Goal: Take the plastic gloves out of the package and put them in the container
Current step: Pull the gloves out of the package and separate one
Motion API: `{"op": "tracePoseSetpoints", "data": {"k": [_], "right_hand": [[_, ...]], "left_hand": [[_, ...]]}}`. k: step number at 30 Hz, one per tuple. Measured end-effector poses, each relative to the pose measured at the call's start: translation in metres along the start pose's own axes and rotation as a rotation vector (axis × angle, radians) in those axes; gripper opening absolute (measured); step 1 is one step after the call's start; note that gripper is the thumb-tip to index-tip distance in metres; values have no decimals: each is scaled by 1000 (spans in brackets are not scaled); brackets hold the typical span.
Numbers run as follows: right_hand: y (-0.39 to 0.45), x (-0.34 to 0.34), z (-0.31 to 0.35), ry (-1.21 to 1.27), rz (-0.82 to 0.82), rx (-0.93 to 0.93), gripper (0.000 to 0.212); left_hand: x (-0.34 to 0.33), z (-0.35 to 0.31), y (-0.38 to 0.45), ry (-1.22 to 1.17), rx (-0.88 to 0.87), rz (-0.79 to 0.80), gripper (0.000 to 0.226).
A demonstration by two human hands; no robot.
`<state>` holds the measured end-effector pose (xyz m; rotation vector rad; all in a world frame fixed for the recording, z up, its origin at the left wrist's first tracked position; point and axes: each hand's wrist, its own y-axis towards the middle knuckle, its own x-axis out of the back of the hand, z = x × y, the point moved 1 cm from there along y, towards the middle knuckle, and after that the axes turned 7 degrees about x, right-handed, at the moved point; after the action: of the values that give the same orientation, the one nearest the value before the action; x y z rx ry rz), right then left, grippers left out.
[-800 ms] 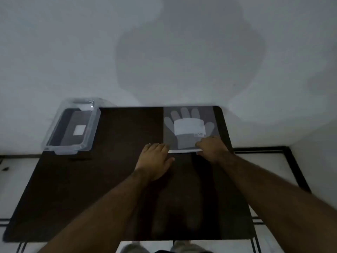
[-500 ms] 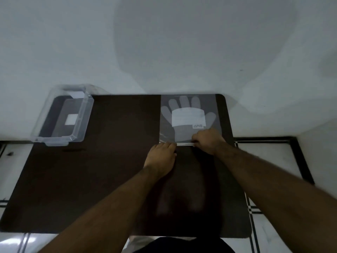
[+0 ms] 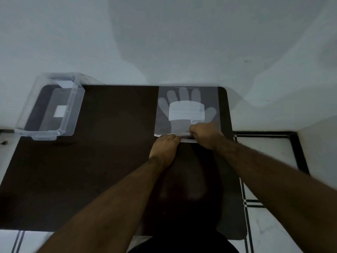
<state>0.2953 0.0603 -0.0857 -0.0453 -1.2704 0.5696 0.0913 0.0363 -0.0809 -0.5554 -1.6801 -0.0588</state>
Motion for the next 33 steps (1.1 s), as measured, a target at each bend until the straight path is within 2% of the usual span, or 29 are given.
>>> {"op": "tracePoseSetpoints", "data": {"k": [10, 15, 27, 33], "right_hand": [[1, 3, -4, -24, -300, 38, 19], [3, 3, -3, -97, -322, 50, 17], [9, 8, -4, -130, -404, 36, 18], [11, 2, -9, -145, -343, 11, 20]], "left_hand": [[2, 4, 22, 25, 111, 30, 47], [7, 2, 32, 99, 62, 30, 21], [11, -3, 50, 153, 61, 74, 15], [15, -9, 56, 146, 110, 42, 15]]}}
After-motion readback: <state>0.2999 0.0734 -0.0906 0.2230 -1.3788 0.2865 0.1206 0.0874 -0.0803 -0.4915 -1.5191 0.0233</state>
